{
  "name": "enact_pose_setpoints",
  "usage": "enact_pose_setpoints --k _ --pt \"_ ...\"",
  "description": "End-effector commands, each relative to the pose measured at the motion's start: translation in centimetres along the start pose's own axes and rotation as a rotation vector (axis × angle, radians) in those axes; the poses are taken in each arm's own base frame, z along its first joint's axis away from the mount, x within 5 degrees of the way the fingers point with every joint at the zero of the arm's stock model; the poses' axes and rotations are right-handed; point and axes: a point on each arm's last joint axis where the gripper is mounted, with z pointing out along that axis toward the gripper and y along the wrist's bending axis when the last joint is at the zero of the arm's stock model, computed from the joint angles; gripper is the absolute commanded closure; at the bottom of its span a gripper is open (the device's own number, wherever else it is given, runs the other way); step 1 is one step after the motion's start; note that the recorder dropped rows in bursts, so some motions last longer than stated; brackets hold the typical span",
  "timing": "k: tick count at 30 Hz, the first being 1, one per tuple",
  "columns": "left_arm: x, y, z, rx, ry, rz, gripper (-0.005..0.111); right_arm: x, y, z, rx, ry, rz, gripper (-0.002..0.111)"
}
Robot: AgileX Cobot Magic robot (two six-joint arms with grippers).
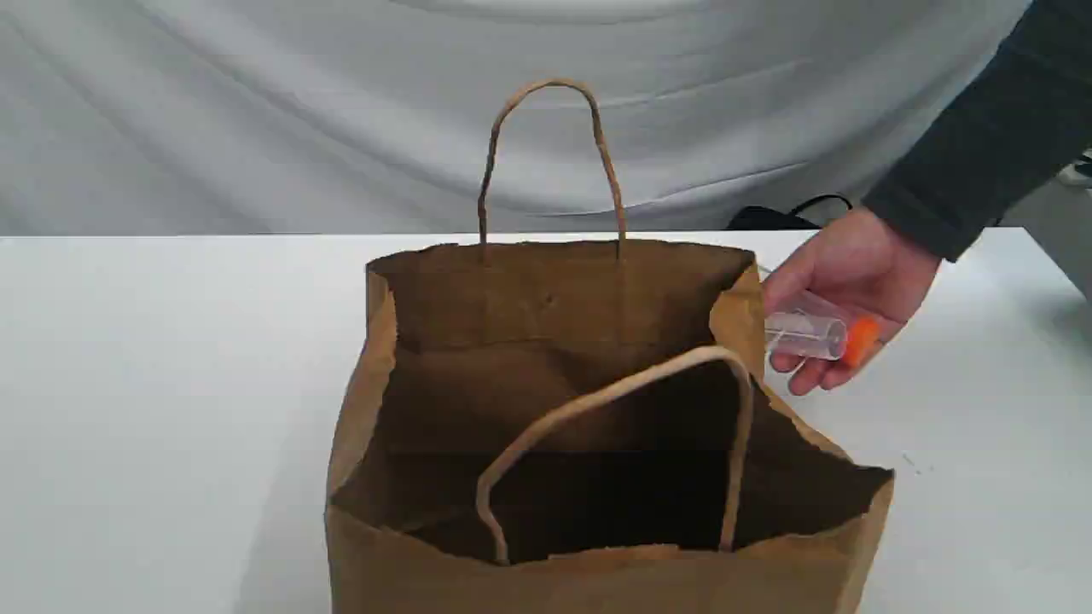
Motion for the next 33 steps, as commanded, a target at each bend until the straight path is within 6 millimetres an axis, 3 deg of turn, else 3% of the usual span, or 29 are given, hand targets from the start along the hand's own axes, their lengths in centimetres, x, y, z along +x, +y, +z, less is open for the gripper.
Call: enact_pose_setpoints --k 1,11,19,24,33 --pt "-0.2 -0.2 -0.1 0.010 0.000 -0.016 0.107 0.0 0.0 0.0 -0.006 -0.005 -0.007 0.108" --pt "-5.1 -4.4 -1.6 0.119 -0.057 0.165 0.107 0.0 0.0 0.0 -0.006 -0.005 -0.007 0.108" --pt "-8.0 -7.7 -0.6 0.148 0.159 0.421 0.107 0.0 0.0 0.0 -0.006 -0.005 -0.019 0.108" --pt "-8.9 -9.4 0.6 0.212 0.310 0.512 0.107 0.0 0.0 0.0 -0.005 -0.002 -0.018 0.108" --pt "-8.4 -13.3 2.8 0.632 0.567 0.497 0.105 0.0 0.0 0.0 -0.005 -0.003 -0.020 0.108"
